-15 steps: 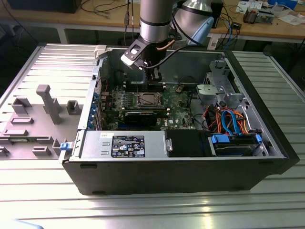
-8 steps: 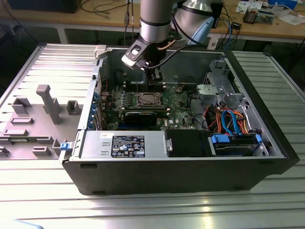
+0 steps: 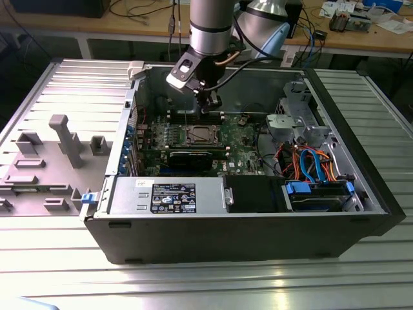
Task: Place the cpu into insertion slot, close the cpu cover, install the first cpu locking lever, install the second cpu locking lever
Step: 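Install the first cpu locking lever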
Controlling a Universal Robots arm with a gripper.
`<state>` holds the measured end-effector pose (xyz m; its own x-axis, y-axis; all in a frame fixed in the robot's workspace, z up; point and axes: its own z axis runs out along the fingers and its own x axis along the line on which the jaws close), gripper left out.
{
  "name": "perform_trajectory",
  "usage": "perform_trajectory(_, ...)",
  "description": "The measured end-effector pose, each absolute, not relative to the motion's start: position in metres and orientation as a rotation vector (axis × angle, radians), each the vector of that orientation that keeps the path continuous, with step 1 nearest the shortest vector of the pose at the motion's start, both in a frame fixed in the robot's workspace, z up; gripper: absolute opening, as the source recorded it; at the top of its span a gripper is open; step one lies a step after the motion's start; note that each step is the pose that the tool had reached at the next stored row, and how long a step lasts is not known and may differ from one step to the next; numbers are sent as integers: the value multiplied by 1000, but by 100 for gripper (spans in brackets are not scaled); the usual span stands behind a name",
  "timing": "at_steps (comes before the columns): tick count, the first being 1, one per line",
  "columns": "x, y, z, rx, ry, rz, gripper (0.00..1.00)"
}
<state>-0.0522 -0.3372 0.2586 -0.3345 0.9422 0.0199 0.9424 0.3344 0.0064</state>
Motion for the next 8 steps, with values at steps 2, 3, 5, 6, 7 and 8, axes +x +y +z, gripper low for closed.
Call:
perform_trajectory(2,-52,-337,259,-1744,-2598,-25,11)
perform_trajectory(3,-52,-337,259,-1726,-2609,-25,11)
perform_trajectory(5,-52,-337,259,-1675,-2642,-25,11)
perform_trajectory(6,-52,-337,259,-1657,-2653,-25,11)
perform_trajectory(7,-52,-337,259,-1636,-2666,-25,11)
perform_trajectory(8,-52,-337,259,-1611,-2681,-24,11)
